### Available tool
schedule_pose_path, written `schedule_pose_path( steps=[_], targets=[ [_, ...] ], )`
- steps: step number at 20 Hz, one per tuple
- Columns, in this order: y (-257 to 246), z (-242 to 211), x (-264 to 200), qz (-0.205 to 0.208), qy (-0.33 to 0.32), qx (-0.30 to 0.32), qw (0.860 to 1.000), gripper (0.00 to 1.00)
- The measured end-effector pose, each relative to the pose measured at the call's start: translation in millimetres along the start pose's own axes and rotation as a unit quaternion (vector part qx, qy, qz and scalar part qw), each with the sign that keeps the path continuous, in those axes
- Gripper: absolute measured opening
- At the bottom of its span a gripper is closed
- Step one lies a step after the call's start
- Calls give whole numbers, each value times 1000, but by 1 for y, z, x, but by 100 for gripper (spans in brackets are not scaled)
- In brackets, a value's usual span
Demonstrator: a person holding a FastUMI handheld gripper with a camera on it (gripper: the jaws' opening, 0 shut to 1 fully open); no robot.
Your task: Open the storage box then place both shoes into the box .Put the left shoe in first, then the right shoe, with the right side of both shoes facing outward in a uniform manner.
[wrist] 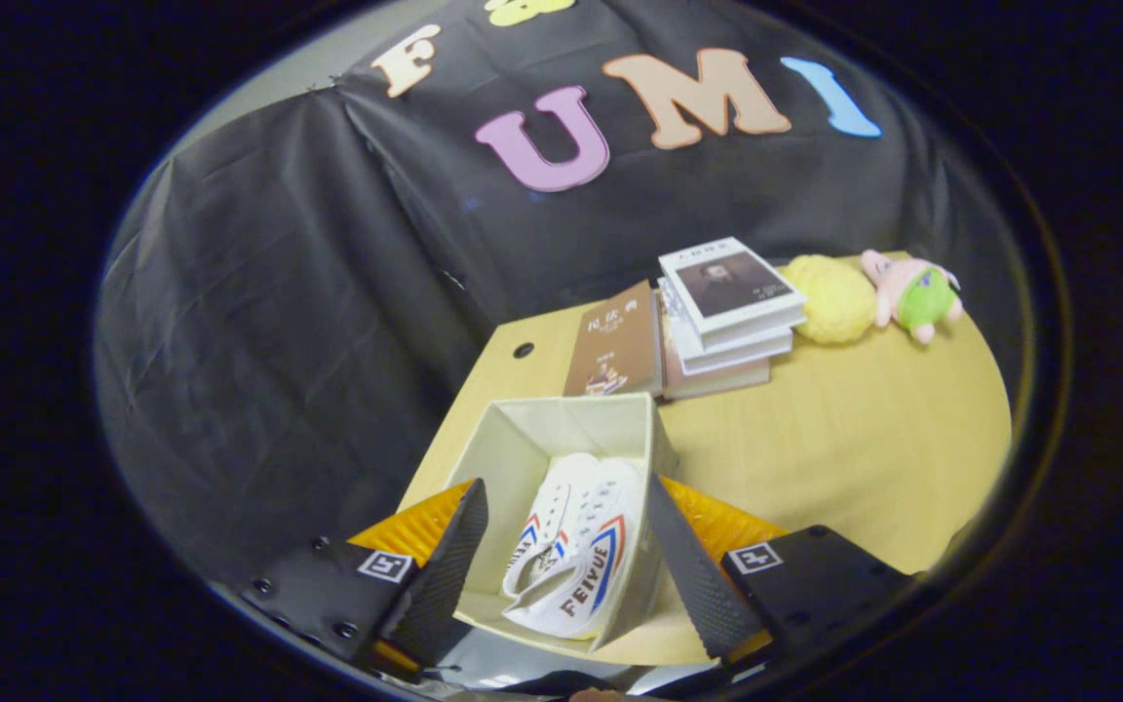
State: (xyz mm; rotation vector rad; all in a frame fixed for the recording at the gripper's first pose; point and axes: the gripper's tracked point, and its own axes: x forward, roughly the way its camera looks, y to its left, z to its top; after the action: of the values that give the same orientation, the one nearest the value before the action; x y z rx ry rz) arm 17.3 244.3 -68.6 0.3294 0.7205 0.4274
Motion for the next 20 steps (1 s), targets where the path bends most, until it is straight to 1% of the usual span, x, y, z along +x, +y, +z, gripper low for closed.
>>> schedule_pose_path(
  steps=[3,6,9,14,20],
  targets=[
    [-17,23,-28,3,-42,-32,999,100],
    [-46,51,-59,-7,-86,-53,995,100],
    [-84,76,-91,-33,-128,-72,989,100],
    [-154,107,-144,-79,-174,-91,977,100],
    [-230,134,-198,-138,-239,-120,954,100]
  ],
)
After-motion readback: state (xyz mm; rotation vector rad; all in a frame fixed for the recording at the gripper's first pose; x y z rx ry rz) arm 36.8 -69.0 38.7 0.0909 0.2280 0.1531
